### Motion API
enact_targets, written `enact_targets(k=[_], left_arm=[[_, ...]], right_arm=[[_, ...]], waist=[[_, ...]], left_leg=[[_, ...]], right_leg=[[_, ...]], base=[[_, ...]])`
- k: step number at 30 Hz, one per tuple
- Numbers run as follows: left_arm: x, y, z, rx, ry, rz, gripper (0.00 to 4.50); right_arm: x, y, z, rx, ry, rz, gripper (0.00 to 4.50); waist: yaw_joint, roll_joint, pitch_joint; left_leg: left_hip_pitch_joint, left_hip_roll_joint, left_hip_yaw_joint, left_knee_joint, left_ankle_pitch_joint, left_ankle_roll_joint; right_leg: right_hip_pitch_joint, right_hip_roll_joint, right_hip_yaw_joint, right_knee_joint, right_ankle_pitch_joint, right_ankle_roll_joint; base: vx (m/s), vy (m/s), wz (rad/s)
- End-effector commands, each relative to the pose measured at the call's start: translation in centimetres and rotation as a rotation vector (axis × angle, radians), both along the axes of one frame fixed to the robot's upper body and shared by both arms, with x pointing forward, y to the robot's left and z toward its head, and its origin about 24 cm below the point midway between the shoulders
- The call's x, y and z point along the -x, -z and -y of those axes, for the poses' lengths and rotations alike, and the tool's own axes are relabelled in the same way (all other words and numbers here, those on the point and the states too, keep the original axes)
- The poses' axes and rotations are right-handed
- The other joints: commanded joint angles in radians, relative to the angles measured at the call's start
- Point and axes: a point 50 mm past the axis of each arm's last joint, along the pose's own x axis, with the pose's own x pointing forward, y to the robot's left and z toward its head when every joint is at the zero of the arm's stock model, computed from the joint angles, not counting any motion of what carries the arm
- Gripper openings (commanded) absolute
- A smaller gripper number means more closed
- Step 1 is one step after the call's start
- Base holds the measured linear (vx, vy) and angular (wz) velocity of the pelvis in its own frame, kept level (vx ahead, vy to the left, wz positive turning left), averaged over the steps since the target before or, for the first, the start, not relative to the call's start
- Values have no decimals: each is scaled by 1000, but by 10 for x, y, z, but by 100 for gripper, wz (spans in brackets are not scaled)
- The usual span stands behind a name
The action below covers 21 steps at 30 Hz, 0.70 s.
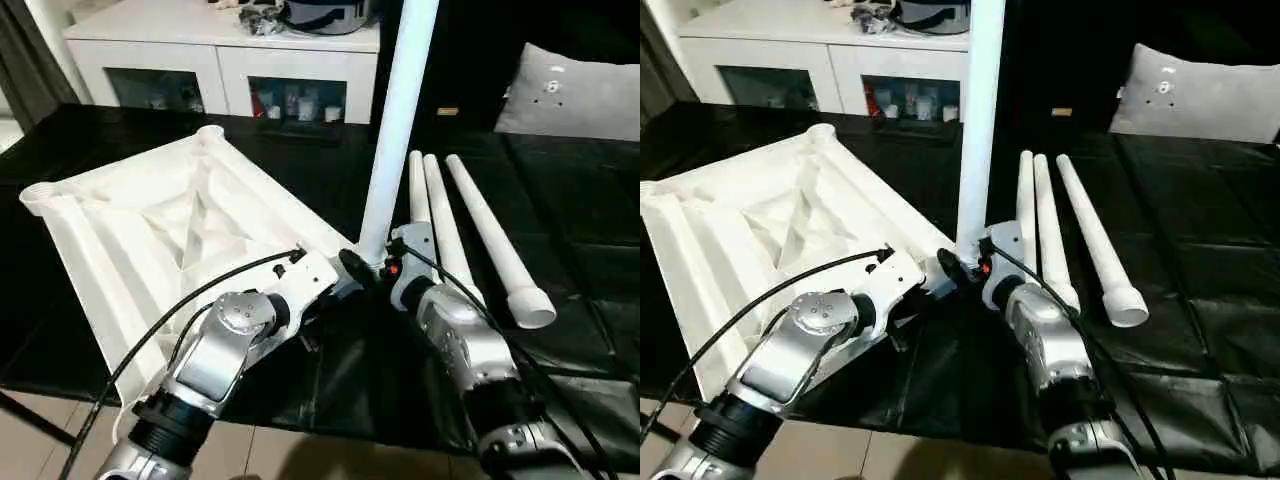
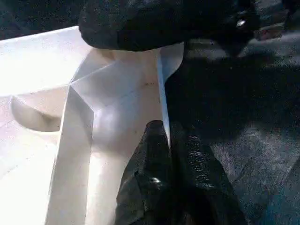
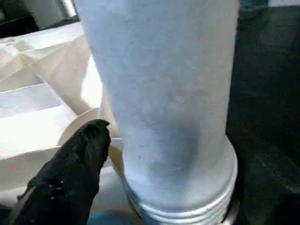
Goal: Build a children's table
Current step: Rotate leg to tighten
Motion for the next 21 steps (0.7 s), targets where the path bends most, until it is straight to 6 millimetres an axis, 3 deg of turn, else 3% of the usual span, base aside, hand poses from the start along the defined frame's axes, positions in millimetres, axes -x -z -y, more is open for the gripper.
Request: enact_targets(k=[1,3,5,6,13,20,21], left_arm=[[6,-8,15,13,128,36,0],[7,-8,4,-1,168,31,0],[8,-8,-3,-8,186,27,0],[9,-8,-7,-13,194,23,0],[17,-9,-36,-33,328,4,0],[22,-9,-52,-80,433,-31,0],[23,-9,-55,-88,444,-36,0]], right_arm=[[7,-2,-19,10,-133,22,430],[6,-11,-4,44,-170,86,442],[7,-16,3,58,-213,108,442],[8,-17,7,73,-241,115,442],[23,-23,35,232,-541,95,442],[32,-26,41,258,-724,54,442],[32,-27,41,247,-736,46,406]], waist=[[2,0,-53],[9,1,-56],[14,3,-65],[12,3,-62],[14,0,-55],[14,-4,-53],[14,-3,-55]], left_leg=[[-18,46,-8,-68,-132,64],[-20,47,-9,-67,-116,68],[-23,50,-9,-59,-48,84],[-27,51,-8,-58,-35,95],[-25,51,-7,-61,-107,101],[-24,52,-6,-62,-114,97],[-23,53,-7,-61,-108,101]], right_leg=[[52,-89,56,-77,-254,-163],[54,-89,54,-75,-238,-161],[52,-85,54,-58,-117,-186],[50,-83,53,-54,-74,-200],[53,-87,52,-64,-160,-197],[51,-86,52,-68,-222,-183],[50,-85,52,-66,-208,-186]], base=[[0,0,0],[0,0,0],[0,0,0],[0,0,0],[0,0,0],[0,0,0],[0,0,0]])
